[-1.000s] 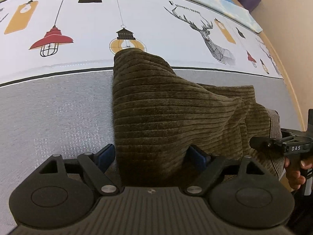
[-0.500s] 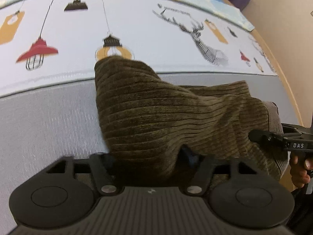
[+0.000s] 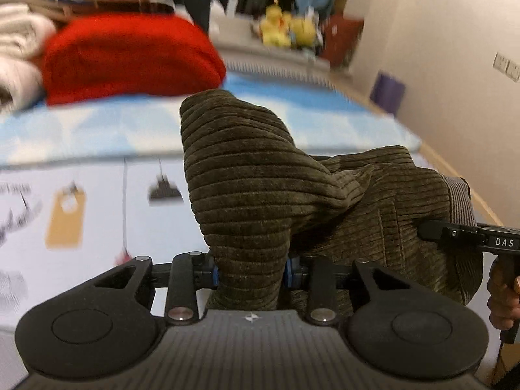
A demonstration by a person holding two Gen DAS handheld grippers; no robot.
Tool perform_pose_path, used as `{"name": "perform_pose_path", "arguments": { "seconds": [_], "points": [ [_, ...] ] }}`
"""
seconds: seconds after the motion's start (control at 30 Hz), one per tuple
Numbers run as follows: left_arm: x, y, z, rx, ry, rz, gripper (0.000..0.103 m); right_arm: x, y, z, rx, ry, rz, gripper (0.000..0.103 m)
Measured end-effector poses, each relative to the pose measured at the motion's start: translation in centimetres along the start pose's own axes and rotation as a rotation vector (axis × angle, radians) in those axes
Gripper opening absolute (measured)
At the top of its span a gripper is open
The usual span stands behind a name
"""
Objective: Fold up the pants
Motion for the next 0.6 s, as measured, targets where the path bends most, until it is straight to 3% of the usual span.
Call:
{"name": "perform_pose_path", "arguments": {
  "seconds": [0.03,0.07,0.1,0.2,0.23,0.27,0.4,0.47,0.5,0.53,0.57,0.6],
  "points": [
    [0.3,-0.6,0.3,0.017,0.008,-0.006,0.045,0.5,-0.3,0.9,-0.014,0.009,-0.016,0.053],
    [0.4,-1.3,0.9,0.052,-0.005,-0.019,0.057,0.8,-0.4,1.8,-0.035,0.003,-0.025,0.061],
    [0.4,-2.0,1.5,0.099,-0.024,-0.032,0.061,1.0,-0.2,3.0,-0.081,-0.015,-0.031,0.071],
    [0.4,-3.8,1.7,0.219,-0.038,-0.053,0.058,0.6,0.9,5.7,-0.3,-0.042,-0.054,0.072],
    [0.4,-3.9,1.4,0.21,-0.036,-0.062,0.058,0.7,1.1,6.0,-0.345,-0.046,-0.045,0.072],
    [0.5,-4.0,1.3,0.174,-0.041,-0.073,0.058,0.9,1.4,6.0,-0.353,-0.053,-0.007,0.073],
    [-0.8,-2.3,2.3,0.061,-0.119,-0.012,0.058,0.8,1.2,6.3,-0.204,-0.106,0.039,0.074],
    [-2.1,-1.9,3.7,0.024,-0.21,0.003,0.058,-0.5,1.6,7.4,-0.258,-0.178,-0.019,0.074],
    [-3.7,-1.5,5.2,0.02,-0.338,0.024,0.06,-1.5,2.2,8.2,-0.32,-0.248,-0.036,0.074],
    [-5.5,-1.3,5.9,0.05,-0.41,0.057,0.063,-2.6,3.2,9.0,-0.36,-0.328,-0.017,0.076],
    [-6.1,-1.0,6.1,0.089,-0.42,0.079,0.076,-3.1,3.8,9.2,-0.349,-0.352,0.044,0.077],
    [-5.7,-1.2,6.0,0.122,-0.406,0.06,0.079,-2.8,4.4,9.0,-0.332,-0.34,0.12,0.077]
  ]
}}
Point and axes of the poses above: each gripper's, at about its wrist camera, not at the fingertips, and z roughly the way its jaws point, y to its right, x to its top, the point moved 4 cm from there along z, roughly the way its jaws point, and after that the axes turned 3 degrees about z, right-handed, at the moved point
